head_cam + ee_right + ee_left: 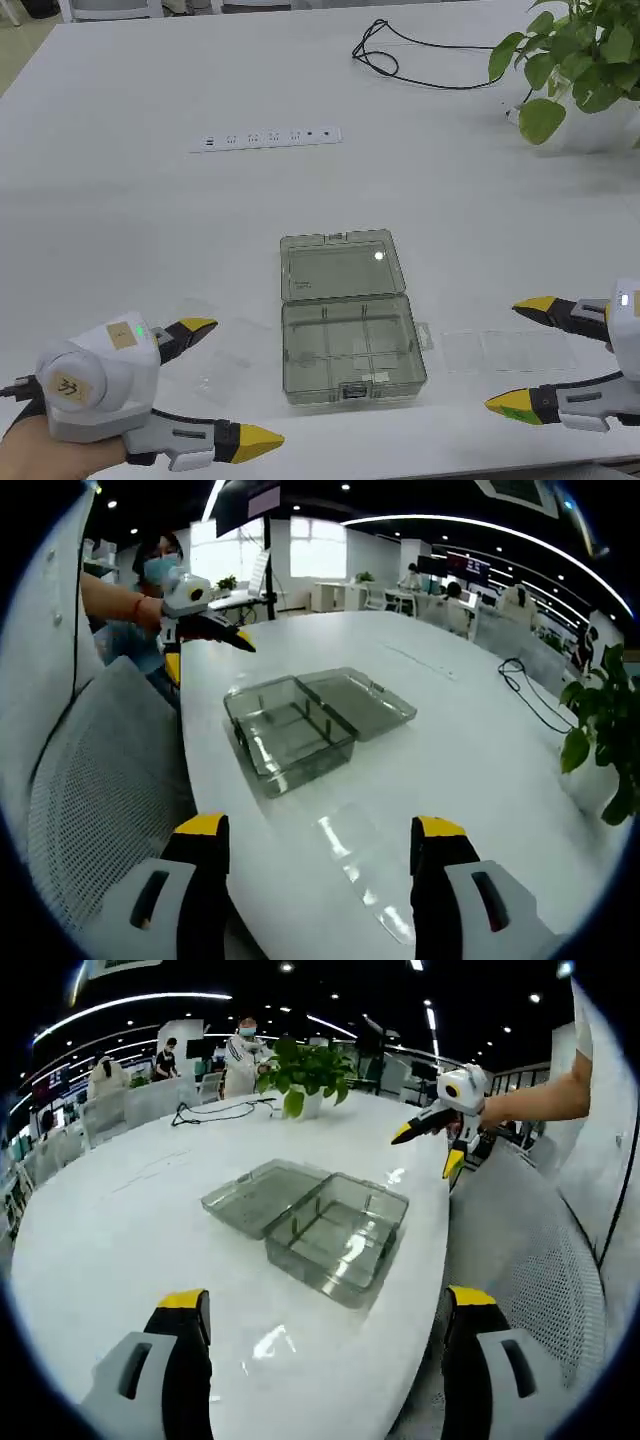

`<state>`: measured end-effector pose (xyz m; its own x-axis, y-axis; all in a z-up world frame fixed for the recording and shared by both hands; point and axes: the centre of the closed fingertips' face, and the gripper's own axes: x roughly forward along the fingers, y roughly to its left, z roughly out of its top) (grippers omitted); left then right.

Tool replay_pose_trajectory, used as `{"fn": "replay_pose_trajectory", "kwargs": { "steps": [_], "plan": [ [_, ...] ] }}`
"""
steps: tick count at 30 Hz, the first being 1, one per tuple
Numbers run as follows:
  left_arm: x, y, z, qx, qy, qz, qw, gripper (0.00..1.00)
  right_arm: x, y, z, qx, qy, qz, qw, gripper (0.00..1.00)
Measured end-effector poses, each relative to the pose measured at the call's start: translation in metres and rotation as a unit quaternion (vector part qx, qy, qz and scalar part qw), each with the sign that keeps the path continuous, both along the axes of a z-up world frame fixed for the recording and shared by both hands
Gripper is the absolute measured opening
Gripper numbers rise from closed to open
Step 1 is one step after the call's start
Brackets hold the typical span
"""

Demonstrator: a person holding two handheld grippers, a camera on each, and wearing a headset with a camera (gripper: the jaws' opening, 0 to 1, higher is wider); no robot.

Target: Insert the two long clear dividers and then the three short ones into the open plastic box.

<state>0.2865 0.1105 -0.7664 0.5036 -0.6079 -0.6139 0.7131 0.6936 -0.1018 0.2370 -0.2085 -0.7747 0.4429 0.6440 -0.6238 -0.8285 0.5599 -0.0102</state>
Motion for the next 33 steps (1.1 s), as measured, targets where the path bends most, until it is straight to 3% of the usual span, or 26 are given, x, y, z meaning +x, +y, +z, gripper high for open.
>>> {"fn": "replay_pose_trajectory", "kwargs": {
  "steps": [8,16,33],
  "plan": [
    [0.012,0.022,-0.012,0.019,0.028,0.039,0.9987,0.78,0.001,0.0,0.001,0.002,0.001,-0.002,1.0,0.74],
    [0.013,0.032,-0.027,0.036,0.055,0.057,0.9962,0.74,0.003,0.0,0.001,0.004,0.0,-0.003,1.0,0.74],
    [0.01,0.034,-0.037,0.044,0.067,0.056,0.9952,0.73,0.006,0.0,0.0,0.002,0.001,-0.001,1.0,0.74]
  ]
}}
